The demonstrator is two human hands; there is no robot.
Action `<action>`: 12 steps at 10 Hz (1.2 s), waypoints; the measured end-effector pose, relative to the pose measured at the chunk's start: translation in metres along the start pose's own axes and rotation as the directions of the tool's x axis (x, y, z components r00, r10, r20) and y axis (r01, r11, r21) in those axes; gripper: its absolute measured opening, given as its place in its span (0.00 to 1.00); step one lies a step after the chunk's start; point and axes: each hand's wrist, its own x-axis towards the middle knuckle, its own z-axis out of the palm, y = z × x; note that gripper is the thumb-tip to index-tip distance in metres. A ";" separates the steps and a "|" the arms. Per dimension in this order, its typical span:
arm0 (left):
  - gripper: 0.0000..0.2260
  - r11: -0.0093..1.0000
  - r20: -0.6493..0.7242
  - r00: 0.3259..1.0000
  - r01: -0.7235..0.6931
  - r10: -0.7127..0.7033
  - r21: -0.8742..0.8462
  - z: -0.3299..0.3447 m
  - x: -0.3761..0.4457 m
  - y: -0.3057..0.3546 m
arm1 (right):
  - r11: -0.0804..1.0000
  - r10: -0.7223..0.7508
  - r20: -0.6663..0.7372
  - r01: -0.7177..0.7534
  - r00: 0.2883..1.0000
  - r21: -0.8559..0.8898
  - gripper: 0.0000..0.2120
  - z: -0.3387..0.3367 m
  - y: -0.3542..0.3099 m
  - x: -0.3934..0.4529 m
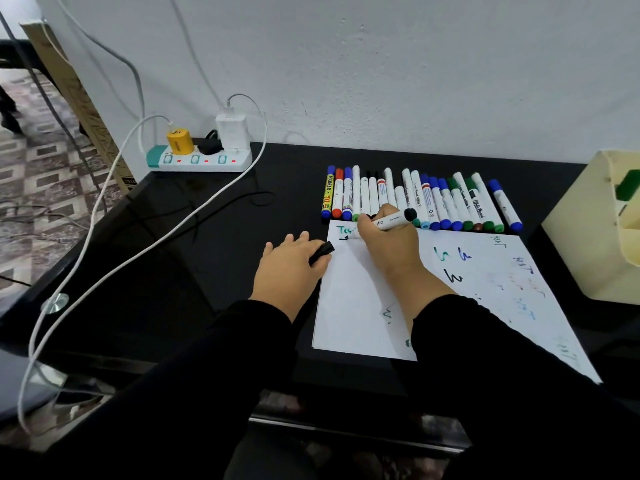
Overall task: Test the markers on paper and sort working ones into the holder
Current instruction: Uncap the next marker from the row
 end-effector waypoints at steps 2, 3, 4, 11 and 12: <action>0.19 1.000 0.007 1.000 -0.005 0.005 0.004 0.000 0.000 0.001 | 1.000 0.000 0.041 0.001 0.999 -0.011 0.15 0.000 0.002 -0.001; 0.19 1.000 -0.007 1.000 -0.013 0.013 -0.003 -0.001 0.000 0.001 | 1.000 -0.004 -0.002 0.004 1.000 -0.005 0.16 -0.001 0.001 -0.001; 0.18 1.000 -0.020 1.000 -0.014 0.014 -0.016 0.000 -0.002 0.000 | 0.999 0.002 -0.009 -0.002 1.000 -0.039 0.15 0.000 0.001 -0.001; 0.18 1.000 -0.019 1.000 -0.015 0.014 -0.014 0.001 -0.001 -0.001 | 0.985 0.104 -0.053 -0.095 0.993 0.141 0.15 -0.005 -0.001 -0.001; 0.18 1.000 -0.002 1.000 -0.009 0.009 -0.027 -0.001 -0.002 0.000 | 0.860 0.325 -0.057 -0.270 0.944 0.432 0.13 -0.015 -0.003 0.008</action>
